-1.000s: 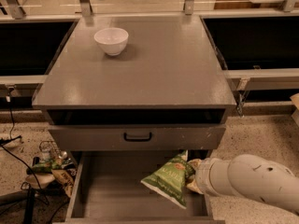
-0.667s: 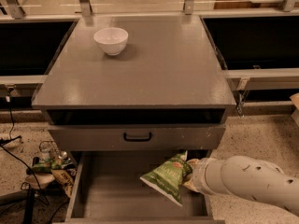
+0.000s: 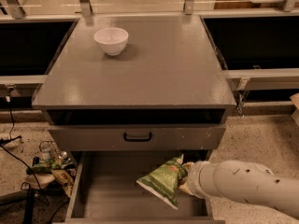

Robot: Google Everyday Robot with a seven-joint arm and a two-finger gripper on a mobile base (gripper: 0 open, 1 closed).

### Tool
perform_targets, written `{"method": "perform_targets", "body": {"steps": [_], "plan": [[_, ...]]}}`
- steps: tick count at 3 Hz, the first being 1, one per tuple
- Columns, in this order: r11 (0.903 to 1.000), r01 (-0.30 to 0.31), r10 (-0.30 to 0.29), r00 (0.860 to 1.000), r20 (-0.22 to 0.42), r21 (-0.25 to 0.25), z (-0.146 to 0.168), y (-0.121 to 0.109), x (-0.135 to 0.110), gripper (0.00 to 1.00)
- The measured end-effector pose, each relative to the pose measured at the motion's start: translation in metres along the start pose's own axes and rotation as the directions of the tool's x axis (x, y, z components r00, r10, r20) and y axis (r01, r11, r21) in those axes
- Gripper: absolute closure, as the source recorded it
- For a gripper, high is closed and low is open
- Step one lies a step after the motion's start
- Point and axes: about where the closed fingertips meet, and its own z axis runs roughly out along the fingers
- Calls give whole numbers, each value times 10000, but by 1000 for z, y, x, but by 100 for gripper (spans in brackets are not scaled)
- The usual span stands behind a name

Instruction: Place green jalapeno chip bag into middle drawer

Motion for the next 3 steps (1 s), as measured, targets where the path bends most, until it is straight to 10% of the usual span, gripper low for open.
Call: {"method": "perform_targets", "body": {"steps": [3], "plan": [[9984, -530, 529, 9986, -83, -189, 47, 15, 11, 100]]}}
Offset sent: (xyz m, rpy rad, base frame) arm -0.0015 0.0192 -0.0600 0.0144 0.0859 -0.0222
